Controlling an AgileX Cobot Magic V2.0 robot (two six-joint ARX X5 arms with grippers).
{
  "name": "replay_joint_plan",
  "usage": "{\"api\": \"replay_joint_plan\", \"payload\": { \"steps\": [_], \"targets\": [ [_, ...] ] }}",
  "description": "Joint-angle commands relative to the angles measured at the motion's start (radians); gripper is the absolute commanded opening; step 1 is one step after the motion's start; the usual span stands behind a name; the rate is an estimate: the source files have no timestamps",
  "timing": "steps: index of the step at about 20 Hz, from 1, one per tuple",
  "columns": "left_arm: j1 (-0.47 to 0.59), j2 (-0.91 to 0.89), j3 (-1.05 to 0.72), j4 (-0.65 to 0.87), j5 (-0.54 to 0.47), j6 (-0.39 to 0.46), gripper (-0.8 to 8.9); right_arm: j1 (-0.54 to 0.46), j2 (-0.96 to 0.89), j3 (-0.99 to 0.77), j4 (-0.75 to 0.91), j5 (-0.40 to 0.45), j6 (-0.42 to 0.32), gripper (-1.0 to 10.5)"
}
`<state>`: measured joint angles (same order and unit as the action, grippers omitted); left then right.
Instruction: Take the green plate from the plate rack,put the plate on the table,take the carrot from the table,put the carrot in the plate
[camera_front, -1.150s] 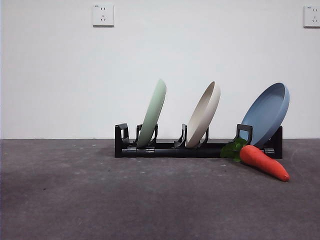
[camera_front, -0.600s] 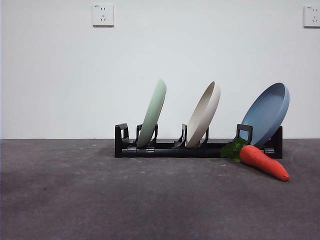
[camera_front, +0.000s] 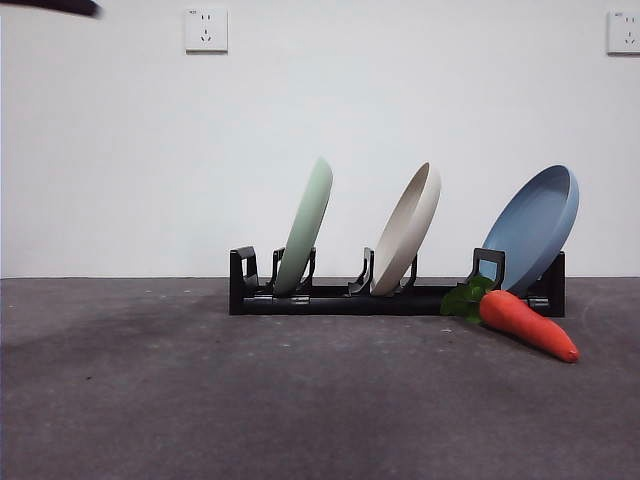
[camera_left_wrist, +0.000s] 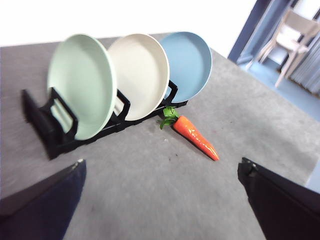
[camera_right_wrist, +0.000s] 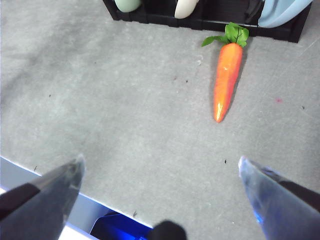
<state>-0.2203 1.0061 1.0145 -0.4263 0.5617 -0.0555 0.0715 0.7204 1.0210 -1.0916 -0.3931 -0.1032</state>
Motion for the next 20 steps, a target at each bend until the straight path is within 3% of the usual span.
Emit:
{"api": "replay_joint_plan", "payload": {
  "steps": [1, 12, 20],
  "targets": [
    [-0.067, 0.145, 0.077, 0.056, -0.062, -0.011, 5.97, 0.002, 0.009, 0.0, 0.005, -0.001, 0.008, 6.3],
    [-0.167, 0.807, 0.553, 0.214, -0.193, 0.008, 5.95, 0.002, 0.046, 0.0, 0.005, -0.001, 0.009, 6.3],
    [-0.187, 0.986, 0.591, 0.36, -0.273, 0.007, 5.93, 0.002, 0.059, 0.0, 0.008, 0.0, 0.009, 6.3]
  ]
}}
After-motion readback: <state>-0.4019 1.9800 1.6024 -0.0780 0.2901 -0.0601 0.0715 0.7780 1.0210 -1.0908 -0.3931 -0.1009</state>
